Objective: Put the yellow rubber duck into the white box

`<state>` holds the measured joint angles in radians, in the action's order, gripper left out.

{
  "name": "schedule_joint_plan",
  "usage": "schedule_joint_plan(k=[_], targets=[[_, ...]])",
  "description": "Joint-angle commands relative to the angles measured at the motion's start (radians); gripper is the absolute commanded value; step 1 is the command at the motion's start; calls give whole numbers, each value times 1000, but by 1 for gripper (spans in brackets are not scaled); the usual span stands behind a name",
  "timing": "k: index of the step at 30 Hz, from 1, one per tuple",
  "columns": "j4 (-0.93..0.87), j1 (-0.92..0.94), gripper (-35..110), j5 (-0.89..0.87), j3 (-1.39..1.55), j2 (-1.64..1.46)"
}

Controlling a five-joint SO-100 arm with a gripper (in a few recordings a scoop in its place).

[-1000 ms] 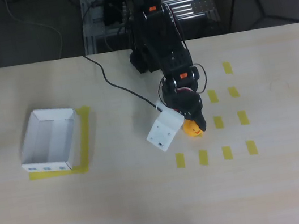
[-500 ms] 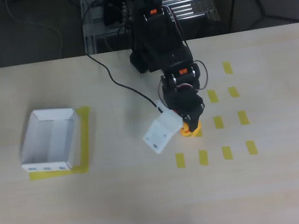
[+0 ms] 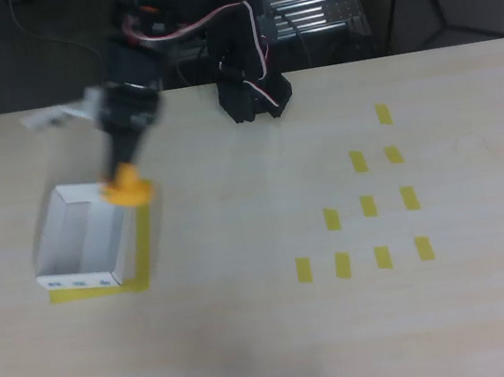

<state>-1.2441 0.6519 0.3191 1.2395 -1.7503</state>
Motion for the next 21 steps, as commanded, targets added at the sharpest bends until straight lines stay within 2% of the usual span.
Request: schedule_joint_plan(k=[1,11,18,21], targets=[[121,273,0,55,-44,77],[476,367,0,199,196,345],[514,331,0,333,284,388],[503,311,13,391,295,410]])
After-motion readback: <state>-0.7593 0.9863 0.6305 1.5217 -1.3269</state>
